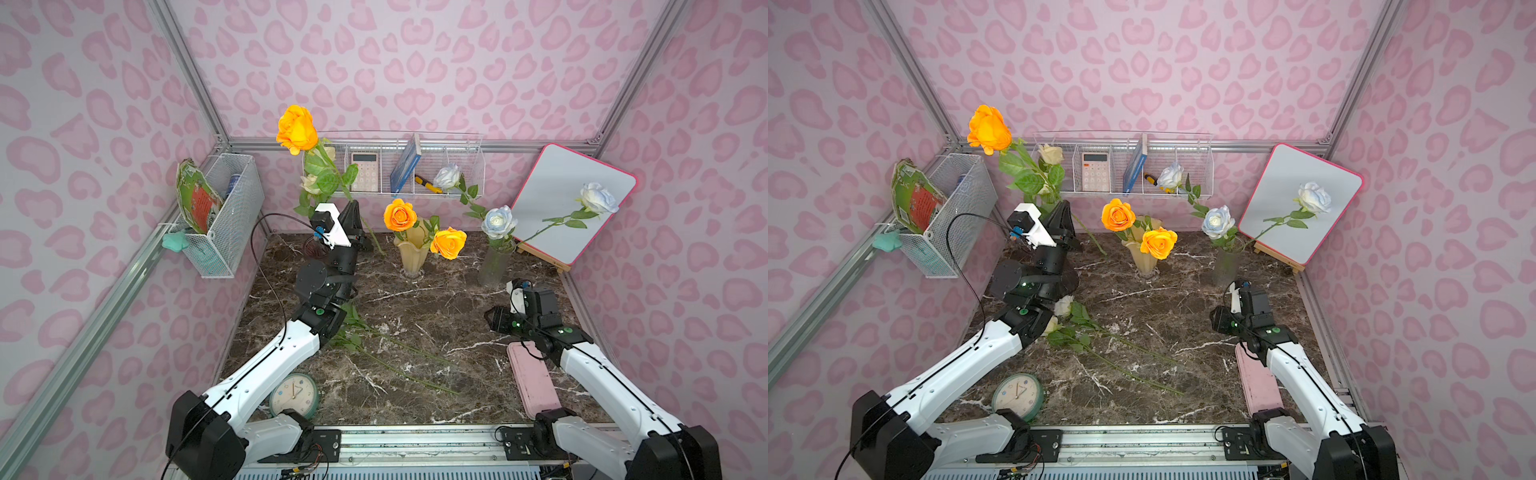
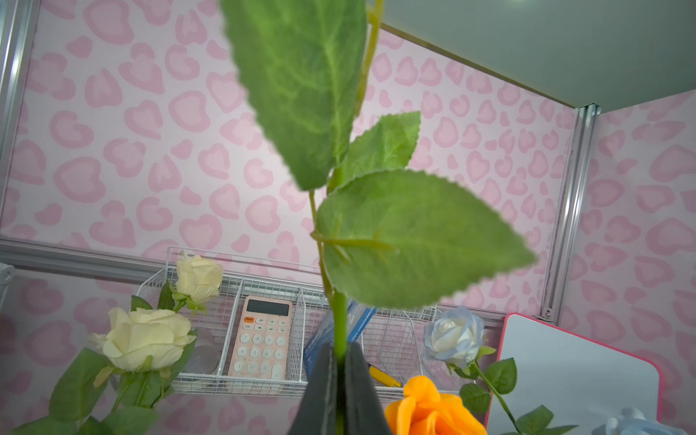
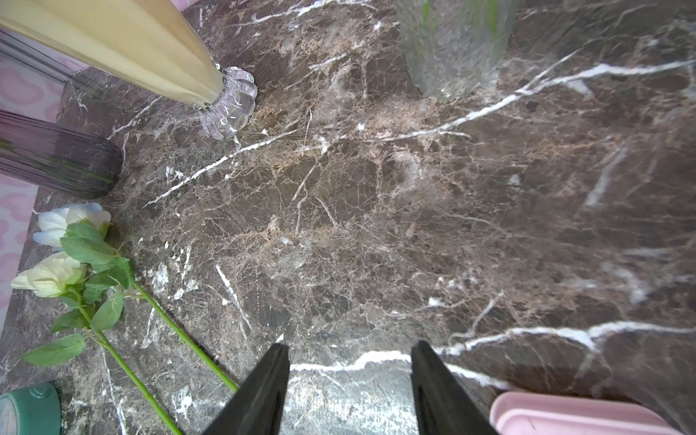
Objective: Arrange the flowers in different vases according to their colors
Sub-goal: Insert the flower into the vase.
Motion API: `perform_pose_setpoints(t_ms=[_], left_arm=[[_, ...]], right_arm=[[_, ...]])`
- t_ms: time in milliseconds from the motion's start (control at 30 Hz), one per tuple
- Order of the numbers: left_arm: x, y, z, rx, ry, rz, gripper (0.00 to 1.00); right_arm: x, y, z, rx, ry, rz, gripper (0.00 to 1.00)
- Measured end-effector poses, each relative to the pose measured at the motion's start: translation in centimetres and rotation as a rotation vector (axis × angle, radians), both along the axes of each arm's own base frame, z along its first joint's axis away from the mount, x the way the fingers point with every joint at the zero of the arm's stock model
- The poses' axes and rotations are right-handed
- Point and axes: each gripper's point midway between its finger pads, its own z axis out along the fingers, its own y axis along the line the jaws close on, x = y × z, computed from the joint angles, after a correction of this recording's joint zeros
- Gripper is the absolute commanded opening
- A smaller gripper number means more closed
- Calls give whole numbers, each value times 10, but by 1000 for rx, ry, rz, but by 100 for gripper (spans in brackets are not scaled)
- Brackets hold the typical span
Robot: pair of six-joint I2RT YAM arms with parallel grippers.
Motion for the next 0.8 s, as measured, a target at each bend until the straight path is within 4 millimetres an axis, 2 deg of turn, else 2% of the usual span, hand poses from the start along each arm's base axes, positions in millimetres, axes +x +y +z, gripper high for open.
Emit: perform_pose_setpoints(t_ms=[300,500,667,800], left_arm=[[61,-4,-31,-23,21,25,0],[80,-16,-31,-53,-14,-1,0],[88,-20,-23,-68,-43,-10,0],[101,-28,-35,-73,-23,-26,0]], right_arm=[[8,-5,4,-32,-25,-2,55],[11,-10,6,-55,-39,-3,55],[13,-16,8,-78,-53,-8,55],[14,-17,8,-88,-59,-3,55]])
